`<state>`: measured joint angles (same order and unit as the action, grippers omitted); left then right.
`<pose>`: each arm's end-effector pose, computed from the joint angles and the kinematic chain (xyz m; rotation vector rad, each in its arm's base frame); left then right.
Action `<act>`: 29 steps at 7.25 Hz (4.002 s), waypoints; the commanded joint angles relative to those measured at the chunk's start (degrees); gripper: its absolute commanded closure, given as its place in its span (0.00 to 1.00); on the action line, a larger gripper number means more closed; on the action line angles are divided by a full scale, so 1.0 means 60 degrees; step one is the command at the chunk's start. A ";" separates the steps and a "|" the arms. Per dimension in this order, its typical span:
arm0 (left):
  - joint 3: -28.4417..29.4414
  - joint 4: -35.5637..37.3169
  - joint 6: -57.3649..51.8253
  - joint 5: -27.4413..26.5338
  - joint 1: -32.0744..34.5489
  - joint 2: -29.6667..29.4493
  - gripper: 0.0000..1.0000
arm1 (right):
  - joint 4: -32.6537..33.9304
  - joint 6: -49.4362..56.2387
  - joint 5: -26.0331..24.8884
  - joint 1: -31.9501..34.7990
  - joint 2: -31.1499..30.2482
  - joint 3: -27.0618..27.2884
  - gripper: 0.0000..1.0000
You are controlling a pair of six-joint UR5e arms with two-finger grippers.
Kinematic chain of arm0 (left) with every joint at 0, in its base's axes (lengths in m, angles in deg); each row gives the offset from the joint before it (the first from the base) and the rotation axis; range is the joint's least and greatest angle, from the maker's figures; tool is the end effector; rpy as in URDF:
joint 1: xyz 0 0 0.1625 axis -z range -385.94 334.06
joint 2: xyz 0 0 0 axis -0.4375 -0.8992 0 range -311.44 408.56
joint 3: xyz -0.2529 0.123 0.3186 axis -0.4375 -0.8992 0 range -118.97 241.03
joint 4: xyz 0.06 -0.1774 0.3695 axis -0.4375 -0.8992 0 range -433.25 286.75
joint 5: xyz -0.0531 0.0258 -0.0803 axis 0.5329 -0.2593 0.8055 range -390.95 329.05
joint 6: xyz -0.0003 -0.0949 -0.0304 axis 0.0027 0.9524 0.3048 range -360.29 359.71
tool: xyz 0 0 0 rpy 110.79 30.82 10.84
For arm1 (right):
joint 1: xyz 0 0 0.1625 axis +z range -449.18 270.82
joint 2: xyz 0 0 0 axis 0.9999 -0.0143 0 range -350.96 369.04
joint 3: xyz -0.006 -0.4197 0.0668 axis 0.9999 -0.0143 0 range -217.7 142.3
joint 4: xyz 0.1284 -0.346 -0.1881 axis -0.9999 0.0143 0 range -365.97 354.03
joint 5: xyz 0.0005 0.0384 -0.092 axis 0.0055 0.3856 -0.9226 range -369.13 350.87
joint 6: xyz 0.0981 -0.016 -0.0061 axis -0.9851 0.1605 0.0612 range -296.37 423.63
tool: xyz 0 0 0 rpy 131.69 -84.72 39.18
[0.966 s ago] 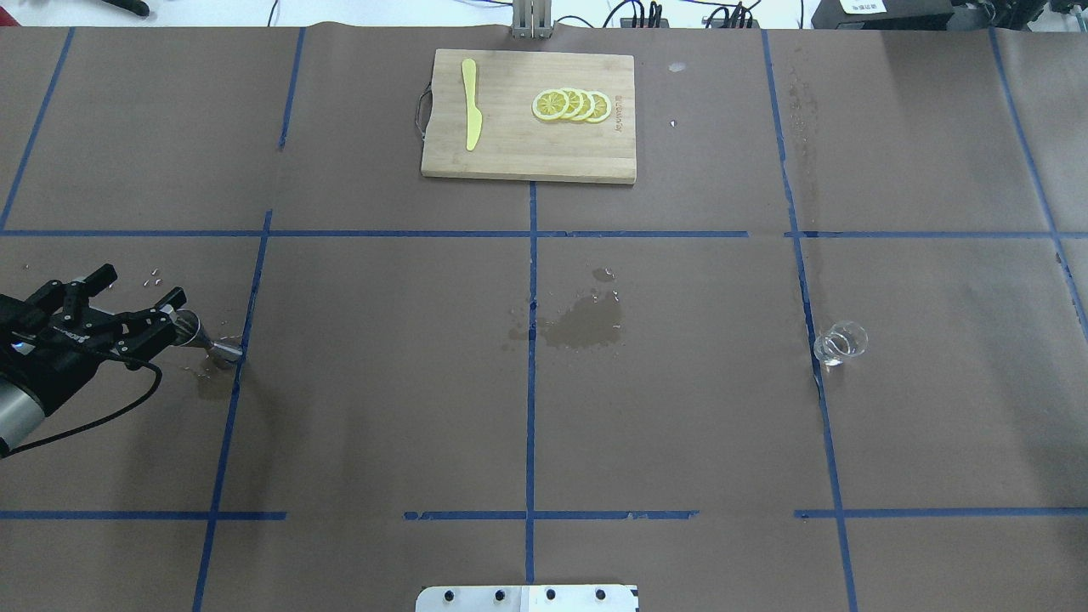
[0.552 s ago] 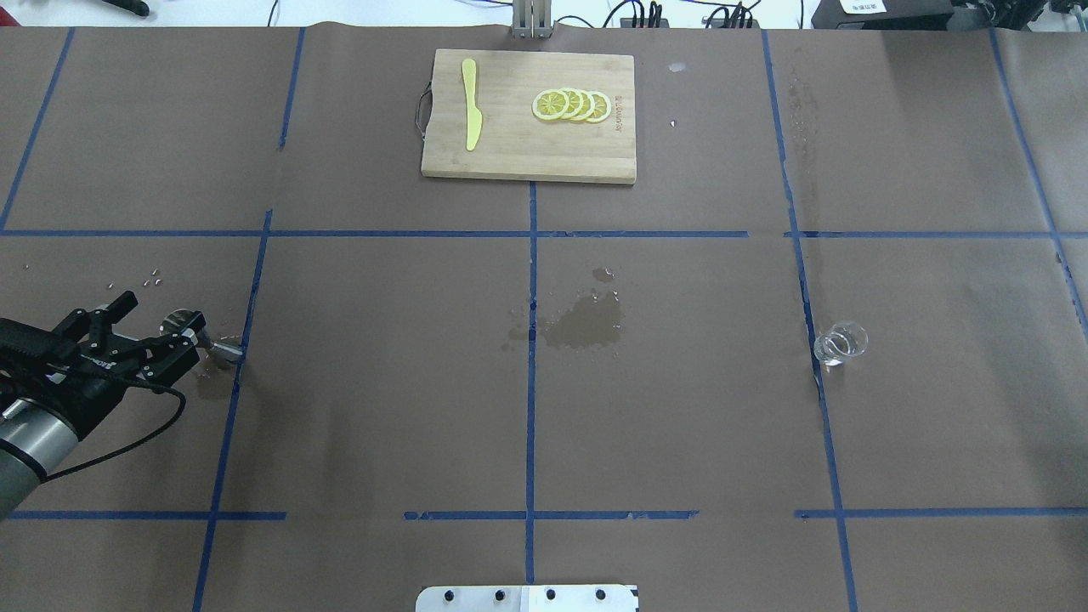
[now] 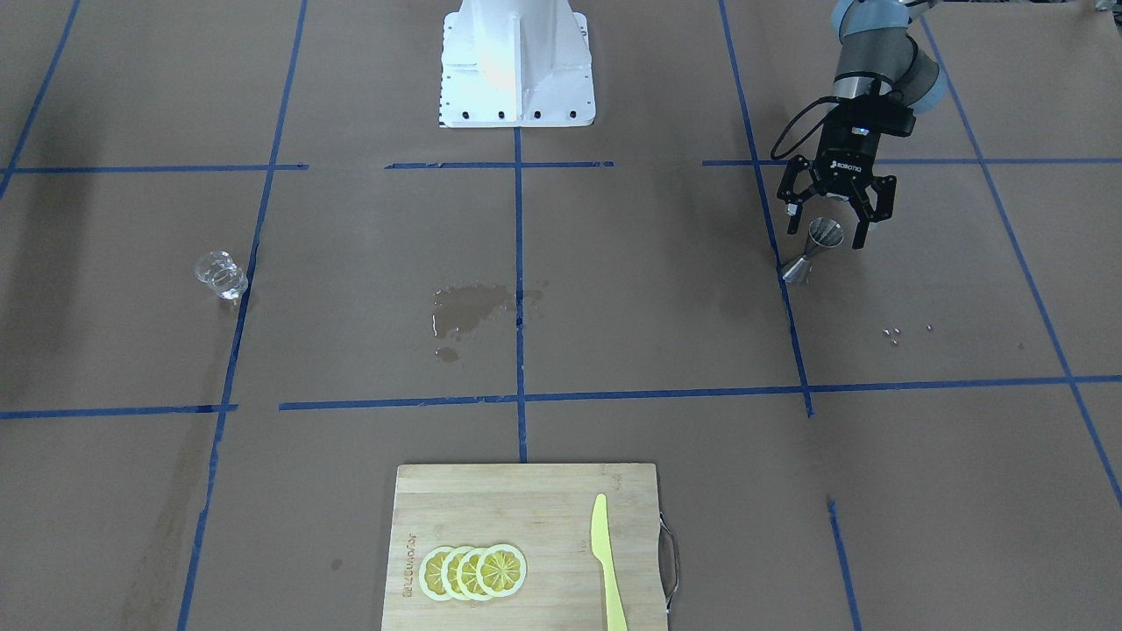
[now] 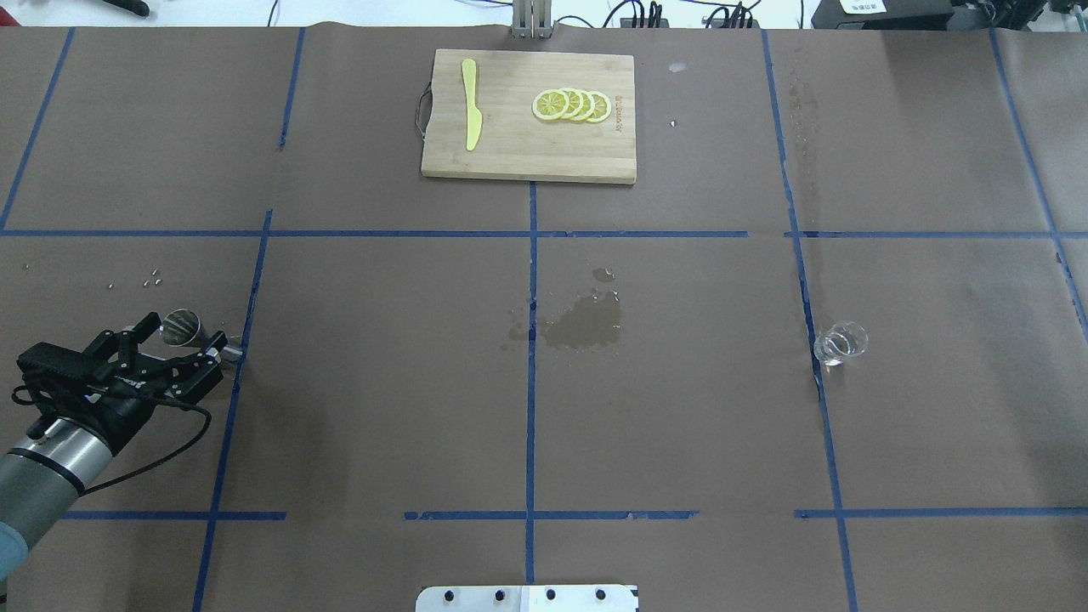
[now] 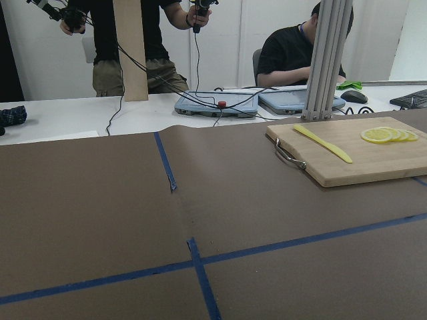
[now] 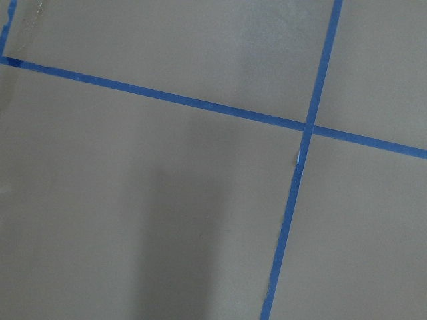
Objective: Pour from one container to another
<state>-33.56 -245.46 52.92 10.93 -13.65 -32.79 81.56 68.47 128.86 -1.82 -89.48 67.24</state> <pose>0.3593 -0.2907 0.5264 1.1529 0.8578 -0.2205 0.0392 -0.4378 0.5895 0.1622 -0.8341 -0.1876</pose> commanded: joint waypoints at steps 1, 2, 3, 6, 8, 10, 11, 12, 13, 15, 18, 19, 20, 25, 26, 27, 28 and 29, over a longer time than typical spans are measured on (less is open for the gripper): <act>0.0486 -0.0009 0.0390 -0.0023 -0.0130 -0.0299 0.00 | 0.0000 0.0013 0.0000 0.0000 0.0000 0.0000 0.00; 0.0575 -0.0009 0.0405 -0.0023 -0.0130 -0.0299 0.02 | 0.0000 0.0013 0.0000 0.0000 0.0000 0.0000 0.00; 0.0619 -0.0024 0.0405 -0.0023 -0.0159 -0.0299 0.07 | 0.0000 -0.0002 0.0000 0.0000 0.0000 0.0000 0.00; 0.0737 -0.0024 0.0581 -0.0008 -0.0203 -0.0299 0.40 | 0.0000 0.0013 0.0000 0.0000 0.0015 0.0000 0.00; 0.0737 -0.0024 0.0581 -0.0008 -0.0218 -0.0299 0.57 | -0.0014 0.0013 0.0000 0.0000 0.0015 0.0000 0.00; 0.0708 -0.0039 0.0596 -0.0008 -0.0233 -0.0299 0.62 | -0.0014 0.0013 0.0000 0.0000 0.0015 -0.0015 0.00; 0.0708 -0.0039 0.0596 -0.0008 -0.0218 -0.0314 0.62 | 0.0000 0.0013 -0.0015 0.0000 0.0015 -0.0015 0.00; 0.0708 -0.0039 0.0596 -0.0022 -0.0233 -0.0328 0.62 | 0.0000 0.0013 -0.0015 0.0000 0.0015 -0.0015 0.00; 0.0708 -0.0039 0.0596 -0.0023 -0.0233 -0.0329 0.63 | 0.0000 0.0013 0.0000 0.0000 0.0015 -0.0015 0.00; 0.0693 -0.0039 0.0581 -0.0008 -0.0233 -0.0329 0.76 | 0.0000 0.0013 -0.0015 0.0000 0.0015 -0.0015 0.00; 0.0591 -0.0053 0.0523 -0.0008 -0.0204 -0.0314 0.93 | 0.0000 0.0013 0.0000 0.0000 0.0015 -0.0015 0.00; 0.0489 -0.0053 0.0450 -0.0022 -0.0160 -0.0285 1.00 | 0.0000 0.0013 0.0000 0.0000 0.0015 0.0000 0.00; 0.0415 -0.0053 0.0406 -0.0023 -0.0159 -0.0270 1.00 | -0.0014 0.0013 0.0000 0.0000 0.0015 0.0000 0.00; -0.0186 -0.2761 -0.3253 0.3072 0.0539 -0.0240 1.00 | 0.0000 -0.0002 -0.0015 0.0000 0.0118 -0.0029 0.00; -0.0201 -0.3285 -0.4403 0.4359 0.1022 -0.0357 1.00 | 0.0000 0.0013 -0.0015 0.0000 0.0147 -0.0044 0.00; -0.0186 -0.3421 -0.4893 0.5691 0.1593 -0.0445 1.00 | 0.0000 0.0013 -0.0015 0.0000 0.0147 -0.0058 0.00; -0.0113 -0.3277 -0.5318 0.7344 0.2323 -0.0895 1.00 | 0.0000 -0.0002 -0.0015 0.0014 0.0161 -0.0044 0.00; -0.0040 -0.2971 -0.6540 0.9042 0.3099 -0.1451 1.00 | 0.0000 -0.0002 0.0000 0.0000 0.0162 -0.0044 0.00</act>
<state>-34.29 -264.71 20.74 52.86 -0.58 -37.98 81.56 68.49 128.79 -1.79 -88.56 66.95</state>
